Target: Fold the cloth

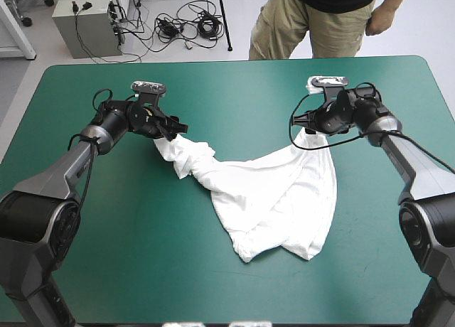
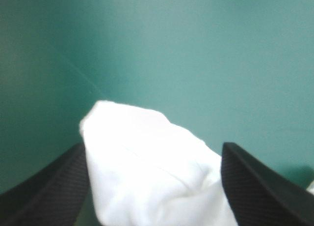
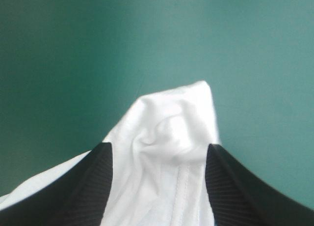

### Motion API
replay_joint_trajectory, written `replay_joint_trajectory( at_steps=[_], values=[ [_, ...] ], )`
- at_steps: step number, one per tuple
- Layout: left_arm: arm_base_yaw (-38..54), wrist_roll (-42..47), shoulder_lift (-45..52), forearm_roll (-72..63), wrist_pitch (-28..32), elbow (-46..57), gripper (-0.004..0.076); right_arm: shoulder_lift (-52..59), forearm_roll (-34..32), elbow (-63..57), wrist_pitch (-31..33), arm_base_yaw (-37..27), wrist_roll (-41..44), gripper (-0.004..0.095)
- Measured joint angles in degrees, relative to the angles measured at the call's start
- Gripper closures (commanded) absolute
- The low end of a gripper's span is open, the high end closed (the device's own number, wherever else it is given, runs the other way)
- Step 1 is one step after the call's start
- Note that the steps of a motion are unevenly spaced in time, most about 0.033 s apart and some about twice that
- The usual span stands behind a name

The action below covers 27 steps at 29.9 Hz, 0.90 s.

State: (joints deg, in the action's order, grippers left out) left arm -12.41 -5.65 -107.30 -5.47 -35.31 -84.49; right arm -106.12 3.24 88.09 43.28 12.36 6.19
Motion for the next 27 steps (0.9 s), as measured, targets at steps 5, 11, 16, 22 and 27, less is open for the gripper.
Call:
replay_joint_trajectory(
  at_steps=[5, 11, 16, 22, 27],
  values=[
    [0.0, -0.36, 2.43, 2.61, -9.42, -6.2, 0.0106, 0.38, 0.0, 8.06, 6.14, 0.0, -0.54, 0.0355],
    [0.0, -1.38, 11.05, 3.43, -15.01, -9.74, 0.0106, 6.05, 0.0, 11.58, 13.81, 0.0, -0.73, 0.0378],
    [0.0, -1.57, 19.12, 4.42, -19.35, -9.57, 0.0106, 13.18, 0.01, 10.16, 21.61, 0.0, -0.72, 0.0401],
    [0.0, -0.32, 23.25, 6.84, -21.17, -8.78, 0.0125, 20.83, 0.41, 3.64, 25.63, 0.0, -1.0, 0.0421],
    [0.0, 2.63, 19.85, 9.69, -23.71, -8.78, 0.0157, 24.87, 0.41, -2.21, 26.31, 0.0, -1.22, 0.0422]
  ],
)
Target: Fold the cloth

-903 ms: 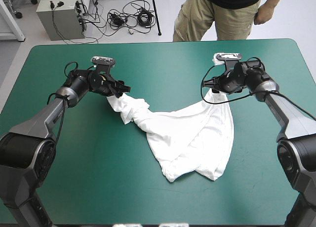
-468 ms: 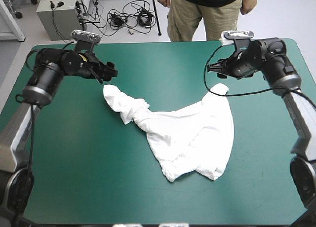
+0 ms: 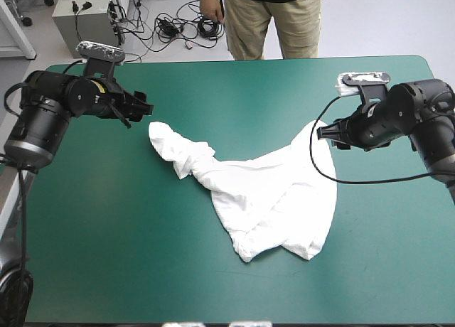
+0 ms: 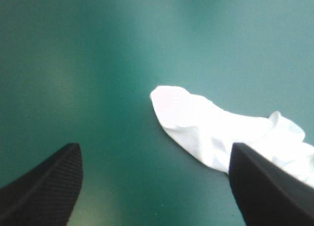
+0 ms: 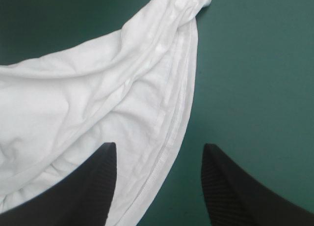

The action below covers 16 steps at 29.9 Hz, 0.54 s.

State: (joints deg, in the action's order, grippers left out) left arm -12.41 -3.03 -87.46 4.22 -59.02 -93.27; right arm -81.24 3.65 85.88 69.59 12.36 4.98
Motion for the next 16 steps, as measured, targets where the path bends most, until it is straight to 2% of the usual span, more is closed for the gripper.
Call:
replay_joint_trajectory(
  at_steps=[10, 16],
  values=[
    [0.0, 1.13, -14.35, 0.04, 1.02, 0.11, 0.0157, 1.65, 0.0, -2.88, 0.32, 0.0, -0.18, 0.0423],
    [0.11, 2.58, -20.57, -0.05, 3.96, 0.11, 0.0157, 2.09, 0.0, -3.04, 0.85, 0.0, -0.18, 0.0422]
  ],
)
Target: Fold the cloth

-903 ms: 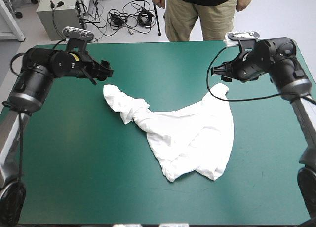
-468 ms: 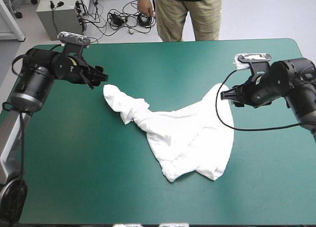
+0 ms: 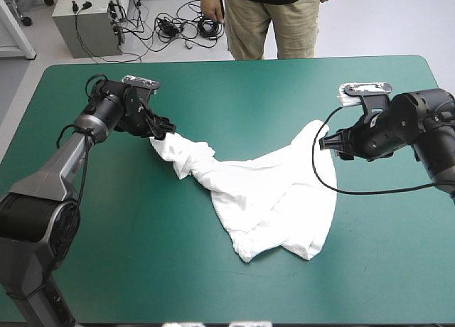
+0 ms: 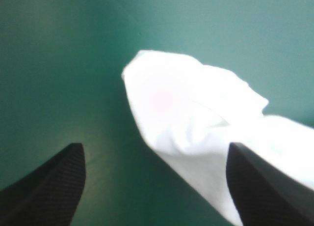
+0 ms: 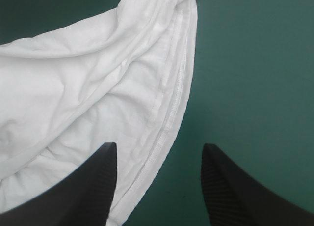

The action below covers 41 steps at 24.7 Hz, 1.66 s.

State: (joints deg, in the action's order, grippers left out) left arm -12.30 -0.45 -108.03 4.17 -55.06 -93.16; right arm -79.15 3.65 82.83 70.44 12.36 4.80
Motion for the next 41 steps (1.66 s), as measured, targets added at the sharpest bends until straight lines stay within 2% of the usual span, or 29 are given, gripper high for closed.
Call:
replay_joint_trajectory(
  at_steps=[7, 10, 12, 16, 22, 26, 28, 33, 36, 41],
  values=[
    [3.32, 1.29, -6.27, -2.82, 1.77, -0.11, 0.0161, 0.0, 1.25, -0.02, 0.93, 0.0, 0.0, 0.043],
    [4.38, -0.19, -8.34, -5.1, 1.9, -0.72, 0.0219, 0.0, 1.3, -0.02, 0.93, 0.0, 0.0, 0.046],
    [4.47, -1.82, -8.87, -6.32, 2.15, -1.28, 0.034, 0.0, 1.3, -0.02, 0.93, 0.0, -0.05, 0.0474],
    [4.41, -3.43, -9.59, -8.37, 2.5, -1.78, 0.0718, 0.0, 1.35, -0.02, 0.93, 0.0, -0.23, 0.0486],
    [4.4, -4.59, -9.88, -8.42, 2.71, -2.11, 0.0733, 1.17, 4.4, -0.13, 0.93, 0.4, -1.77, 0.0486],
    [4.4, -4.58, -9.92, -8.64, 2.44, -2.17, 0.0733, 6.36, 1.98, -4.46, 0.94, 10.54, -0.09, 0.0472],
    [4.4, -4.43, -9.92, -8.71, 2.39, -2.17, 0.0733, 8.43, -0.37, -9.46, 0.98, 17.01, 2.89, 0.0399],
    [4.4, -4.43, -9.92, -8.91, 2.39, -2.23, 0.0733, 8.82, -2.05, -17.6, 0.55, 25.47, 11.24, 0.0396],
    [4.4, -4.43, -9.92, -8.96, 2.38, -2.23, 0.0733, 8.64, -4.7, -22.51, -2.14, 26.56, 13.09, 0.0397],
    [4.4, -4.43, -9.92, -9.08, 2.38, -2.23, 0.0733, 8.43, -4.13, -29.42, -7.68, 26.55, 13.21, 0.0397]
  ],
)
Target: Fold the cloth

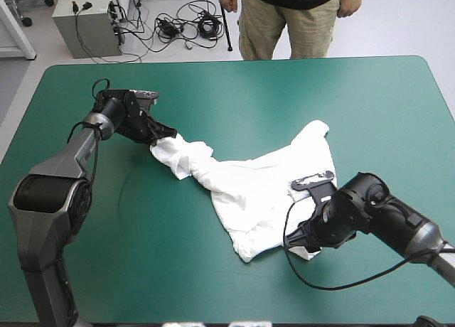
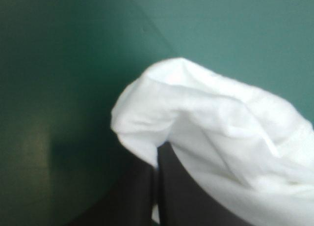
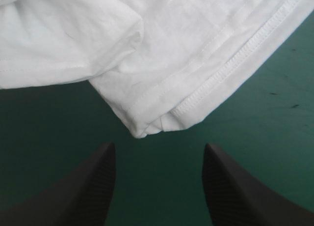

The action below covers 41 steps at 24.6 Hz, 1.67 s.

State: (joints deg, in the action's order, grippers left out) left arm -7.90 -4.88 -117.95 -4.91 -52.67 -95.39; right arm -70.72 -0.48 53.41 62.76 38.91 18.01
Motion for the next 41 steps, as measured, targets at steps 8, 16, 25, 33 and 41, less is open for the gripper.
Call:
replay_joint_trajectory(
  at_steps=[8, 16, 25, 33, 41],
  values=[
    [0.0, 0.0, -0.02, 0.0, -0.05, 0.0, 0.0733, -1.36, 3.36, -8.38, -10.6, 0.0, -0.69, 0.044],
    [0.0, 0.0, -0.09, 0.0, -0.12, -0.03, 0.0733, -8.85, 3.55, -9.53, -13.87, 0.0, -1.53, 0.0483],
    [0.0, 0.0, 0.24, -0.09, -2.06, -0.03, 0.0733, -11.4, 2.69, -7.86, -11.37, -0.18, -2.1, 0.0925],
    [0.0, -1.33, 13.04, -0.22, -8.63, 0.5, 0.0733, -2.44, -0.9, 0.54, -8.95, -0.18, 0.46, 0.0925],
    [0.0, -2.17, 28.57, -0.24, -12.06, 0.5, 0.0733, 1.73, -12.85, 20.34, -1.59, -0.12, 0.68, 0.0926]
  ],
)
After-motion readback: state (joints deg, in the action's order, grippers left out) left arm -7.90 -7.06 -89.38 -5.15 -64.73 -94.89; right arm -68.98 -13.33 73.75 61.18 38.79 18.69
